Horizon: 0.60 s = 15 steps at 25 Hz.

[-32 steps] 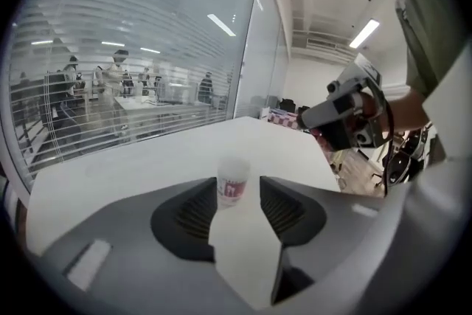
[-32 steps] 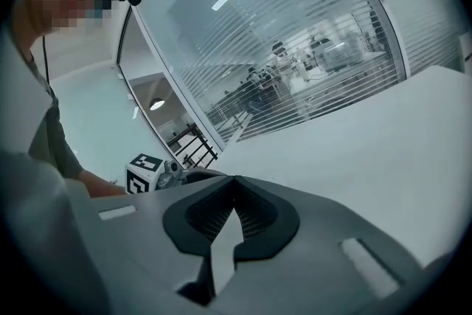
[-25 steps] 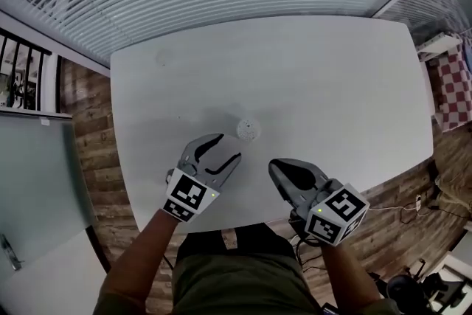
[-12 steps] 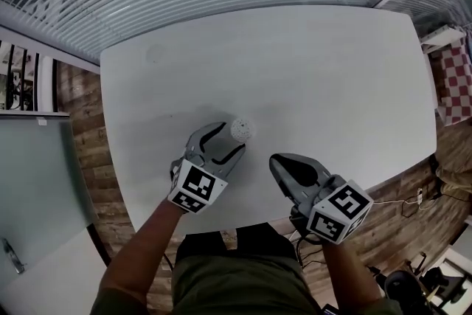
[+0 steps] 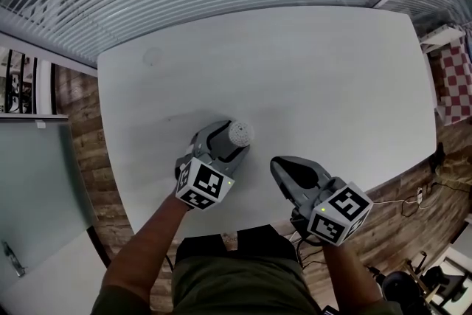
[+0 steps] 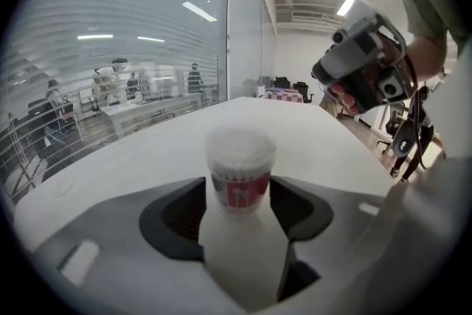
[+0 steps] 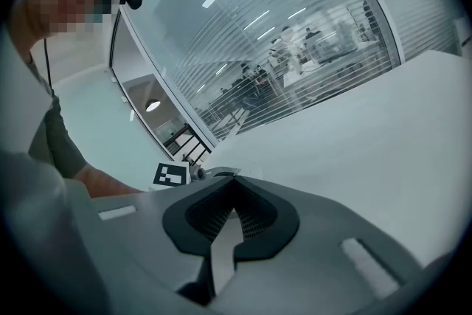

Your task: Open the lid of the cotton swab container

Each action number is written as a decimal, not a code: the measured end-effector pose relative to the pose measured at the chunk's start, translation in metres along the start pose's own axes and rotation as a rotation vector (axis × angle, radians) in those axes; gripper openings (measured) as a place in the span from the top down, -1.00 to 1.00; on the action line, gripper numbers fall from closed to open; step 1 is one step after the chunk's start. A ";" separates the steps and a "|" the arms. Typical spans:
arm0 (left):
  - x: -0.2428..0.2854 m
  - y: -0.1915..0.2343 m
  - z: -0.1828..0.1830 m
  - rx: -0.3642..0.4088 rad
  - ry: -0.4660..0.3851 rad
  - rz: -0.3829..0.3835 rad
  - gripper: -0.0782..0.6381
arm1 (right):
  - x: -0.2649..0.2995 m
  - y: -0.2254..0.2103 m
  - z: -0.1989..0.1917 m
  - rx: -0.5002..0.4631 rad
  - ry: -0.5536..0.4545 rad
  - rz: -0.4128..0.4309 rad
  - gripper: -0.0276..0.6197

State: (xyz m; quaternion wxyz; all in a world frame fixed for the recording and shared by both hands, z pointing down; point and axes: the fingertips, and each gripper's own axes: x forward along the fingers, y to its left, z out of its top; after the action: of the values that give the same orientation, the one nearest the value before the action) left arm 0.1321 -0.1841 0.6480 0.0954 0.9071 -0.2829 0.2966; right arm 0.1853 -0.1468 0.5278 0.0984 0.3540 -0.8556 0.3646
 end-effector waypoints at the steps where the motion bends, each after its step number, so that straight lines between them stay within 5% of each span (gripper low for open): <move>1: 0.002 0.000 0.001 0.003 -0.002 0.000 0.07 | 0.000 -0.001 0.000 0.001 0.000 -0.003 0.89; 15: 0.010 -0.005 0.005 0.000 -0.018 -0.010 0.07 | -0.010 -0.003 0.002 -0.005 0.003 -0.029 0.89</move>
State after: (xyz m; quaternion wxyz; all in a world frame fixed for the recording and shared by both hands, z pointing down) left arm 0.1444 -0.1862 0.6502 0.0945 0.9111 -0.2794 0.2881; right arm 0.1949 -0.1441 0.5240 0.1059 0.3657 -0.8512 0.3614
